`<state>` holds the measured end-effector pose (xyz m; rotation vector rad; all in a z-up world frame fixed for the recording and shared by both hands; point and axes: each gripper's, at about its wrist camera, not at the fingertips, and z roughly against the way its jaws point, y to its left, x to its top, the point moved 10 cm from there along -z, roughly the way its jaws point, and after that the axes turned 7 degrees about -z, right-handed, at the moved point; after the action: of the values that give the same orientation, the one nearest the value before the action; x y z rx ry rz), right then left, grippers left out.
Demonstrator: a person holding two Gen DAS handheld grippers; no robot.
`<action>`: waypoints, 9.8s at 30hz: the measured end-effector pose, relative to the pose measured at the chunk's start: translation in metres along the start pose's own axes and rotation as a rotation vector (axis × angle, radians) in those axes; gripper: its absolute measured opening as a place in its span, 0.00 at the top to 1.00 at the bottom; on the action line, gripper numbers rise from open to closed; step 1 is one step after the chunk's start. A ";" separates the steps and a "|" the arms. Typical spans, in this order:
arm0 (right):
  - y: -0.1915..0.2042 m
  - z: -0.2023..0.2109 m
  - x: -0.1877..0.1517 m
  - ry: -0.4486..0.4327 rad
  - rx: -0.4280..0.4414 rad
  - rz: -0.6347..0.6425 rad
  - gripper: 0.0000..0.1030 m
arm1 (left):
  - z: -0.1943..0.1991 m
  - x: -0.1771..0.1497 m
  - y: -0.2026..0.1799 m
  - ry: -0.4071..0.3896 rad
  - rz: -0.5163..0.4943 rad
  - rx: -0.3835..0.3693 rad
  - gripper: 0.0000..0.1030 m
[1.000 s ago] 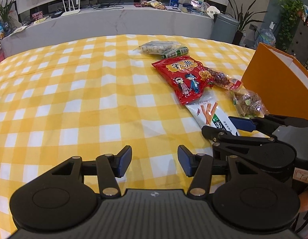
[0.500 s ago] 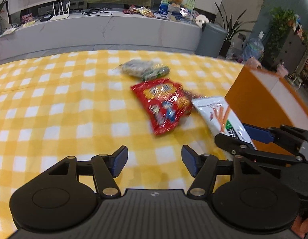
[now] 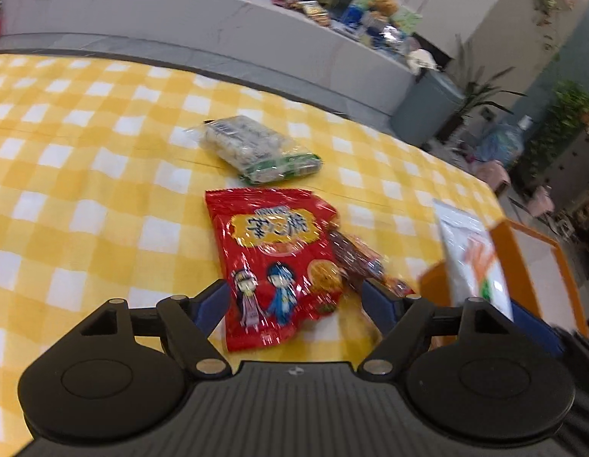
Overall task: Organize snacks
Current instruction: 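Grasp the white spicy strip packet with the right tool while the left tool grasps the red snack bag, then carry both packets up and over the orange box, then open both tools to drop the packets into the box, then move both tools back to the table toward the clear green-snack bag, then grasp the clear bag of green-wrapped snacks with the right tool, then drop the clear bag into the box with the right tool while the left grasps the meat packet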
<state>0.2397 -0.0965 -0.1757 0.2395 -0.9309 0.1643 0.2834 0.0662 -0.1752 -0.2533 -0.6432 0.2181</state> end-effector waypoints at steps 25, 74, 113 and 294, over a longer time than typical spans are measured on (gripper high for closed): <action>-0.001 -0.010 0.000 0.026 0.007 0.027 0.57 | -0.033 -0.006 -0.006 0.010 -0.229 0.149 0.14; -0.147 0.167 0.035 0.103 -0.062 0.097 0.57 | 0.133 -0.054 -0.227 -0.073 -0.649 -0.181 0.16; -0.226 0.043 -0.023 0.501 -0.007 0.397 0.55 | -0.021 -0.105 -0.297 0.337 -1.138 -0.172 0.15; -0.078 0.058 0.061 0.152 -0.068 0.145 0.57 | -0.037 0.018 -0.040 0.120 -0.231 -0.108 0.26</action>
<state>0.2491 -0.1849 -0.1034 0.0949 -0.8013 0.2808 0.3251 0.0275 -0.1813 -0.2913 -0.5609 -0.0532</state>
